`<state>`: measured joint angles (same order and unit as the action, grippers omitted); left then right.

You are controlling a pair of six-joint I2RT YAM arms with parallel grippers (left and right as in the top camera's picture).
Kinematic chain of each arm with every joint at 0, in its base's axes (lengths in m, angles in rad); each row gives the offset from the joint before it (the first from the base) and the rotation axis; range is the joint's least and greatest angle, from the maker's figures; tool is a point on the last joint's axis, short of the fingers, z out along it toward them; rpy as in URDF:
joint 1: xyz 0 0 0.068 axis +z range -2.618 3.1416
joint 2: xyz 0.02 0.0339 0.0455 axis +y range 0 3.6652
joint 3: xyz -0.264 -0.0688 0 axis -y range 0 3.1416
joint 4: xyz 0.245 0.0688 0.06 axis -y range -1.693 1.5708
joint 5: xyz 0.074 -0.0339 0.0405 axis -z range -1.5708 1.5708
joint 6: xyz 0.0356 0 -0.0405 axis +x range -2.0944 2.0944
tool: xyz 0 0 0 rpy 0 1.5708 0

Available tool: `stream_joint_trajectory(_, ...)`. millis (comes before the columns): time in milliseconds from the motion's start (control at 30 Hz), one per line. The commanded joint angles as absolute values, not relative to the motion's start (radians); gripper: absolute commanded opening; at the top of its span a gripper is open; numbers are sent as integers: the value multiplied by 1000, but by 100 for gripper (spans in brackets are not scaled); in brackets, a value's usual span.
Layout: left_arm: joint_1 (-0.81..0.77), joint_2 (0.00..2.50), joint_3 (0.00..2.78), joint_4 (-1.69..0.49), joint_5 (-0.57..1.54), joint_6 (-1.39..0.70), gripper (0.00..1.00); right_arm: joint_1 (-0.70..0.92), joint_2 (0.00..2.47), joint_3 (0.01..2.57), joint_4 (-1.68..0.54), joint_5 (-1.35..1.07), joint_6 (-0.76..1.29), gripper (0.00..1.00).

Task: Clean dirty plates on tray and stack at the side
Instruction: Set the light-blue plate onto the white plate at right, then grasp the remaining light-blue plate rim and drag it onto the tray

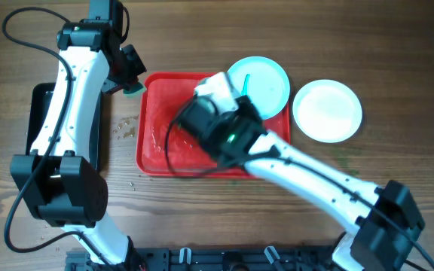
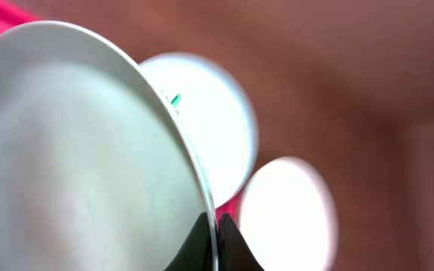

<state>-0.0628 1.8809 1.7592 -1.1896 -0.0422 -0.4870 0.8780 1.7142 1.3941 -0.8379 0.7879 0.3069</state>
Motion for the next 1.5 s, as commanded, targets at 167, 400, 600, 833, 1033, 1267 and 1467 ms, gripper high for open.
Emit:
stream_joint_trajectory(167, -64, 1882, 1684, -1161, -34, -476, 4, 348, 1496, 1399, -836, 15, 341, 4)
stream_joint_trajectory(400, -105, 1882, 1669, -1121, -34, -476, 4, -150, 1530, 1399, -945, -40, 344, 4)
stream_joint_trajectory(600, -173, 1882, 1669, -1058, -35, -475, 4, -257, 1625, 1374, -950, -15, 340, 4)
stream_joint_trajectory(833, -181, 1882, 1669, -1050, -34, -476, 4, -256, 1752, 1198, -822, 4, 344, 4)
stream_joint_trajectory(1033, -181, 1882, 1669, -1050, -34, -476, 4, -255, 1783, 1182, -742, -34, 340, 50)
stream_joint_trajectory(1267, -185, 1882, 1669, -1050, -34, -476, 4, -181, 1764, 1323, -749, -392, 265, 52)
stream_joint_trajectory(1467, -185, 1882, 1669, -1050, -34, -476, 4, 59, 1785, 1324, -722, -302, 464, 49)
